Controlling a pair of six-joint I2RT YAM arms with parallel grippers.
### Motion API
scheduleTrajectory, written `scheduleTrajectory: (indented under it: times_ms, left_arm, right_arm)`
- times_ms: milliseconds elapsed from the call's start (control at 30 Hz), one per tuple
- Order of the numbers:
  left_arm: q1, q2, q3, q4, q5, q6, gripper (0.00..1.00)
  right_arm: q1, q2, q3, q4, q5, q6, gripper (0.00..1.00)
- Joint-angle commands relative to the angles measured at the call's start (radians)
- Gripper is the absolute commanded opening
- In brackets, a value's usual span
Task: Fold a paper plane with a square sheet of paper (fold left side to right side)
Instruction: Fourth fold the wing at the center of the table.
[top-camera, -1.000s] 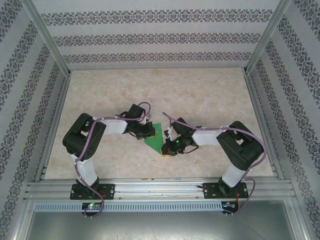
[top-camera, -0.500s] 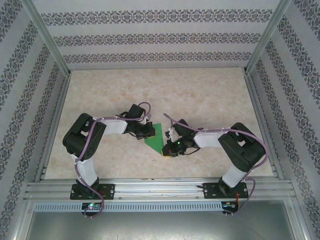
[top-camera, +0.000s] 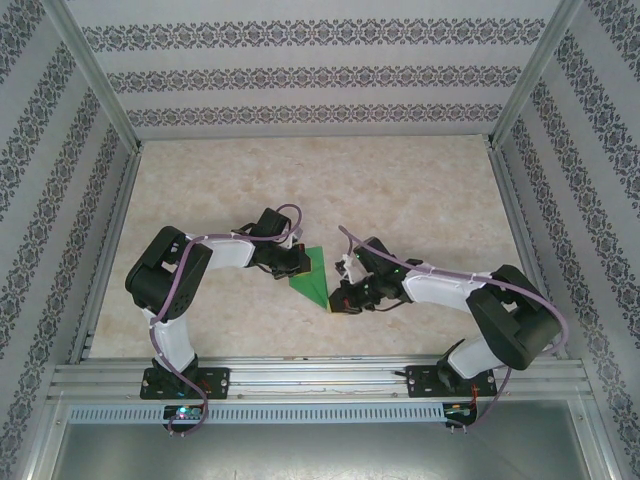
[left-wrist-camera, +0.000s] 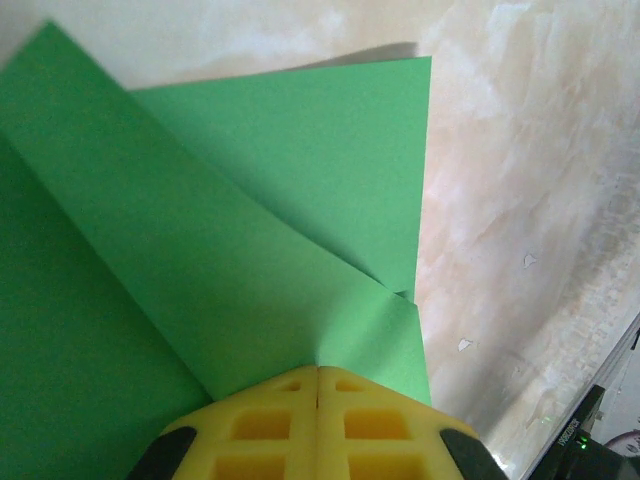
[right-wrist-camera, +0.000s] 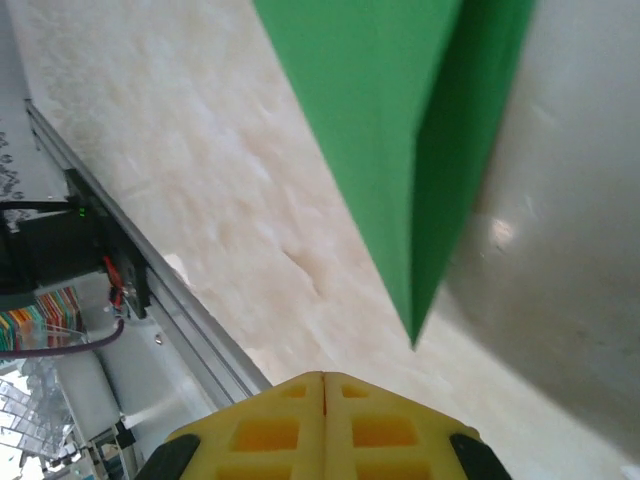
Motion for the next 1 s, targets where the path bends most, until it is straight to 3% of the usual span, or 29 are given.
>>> scheduleTrajectory:
  times_ms: [0,400,967]
  left_arm:
    - [0.004,0.031,-0.020,-0.121,-0.076,0.018,0.02]
    - [0.004,0.030,-0.023,-0.118,-0.074,0.015,0.02]
    - [0.004,0.015,-0.024,-0.101,-0.072,0.017,0.04]
  right_arm:
    - [-0.013,0.032,0.053,0.042,-0.023,-0.023,0.00]
    - [-0.018,0.214,0.159,0.099,0.131,-0.009,0.00]
    - [-0.030,0.275,0.127,0.021,0.166,-0.014,0.00]
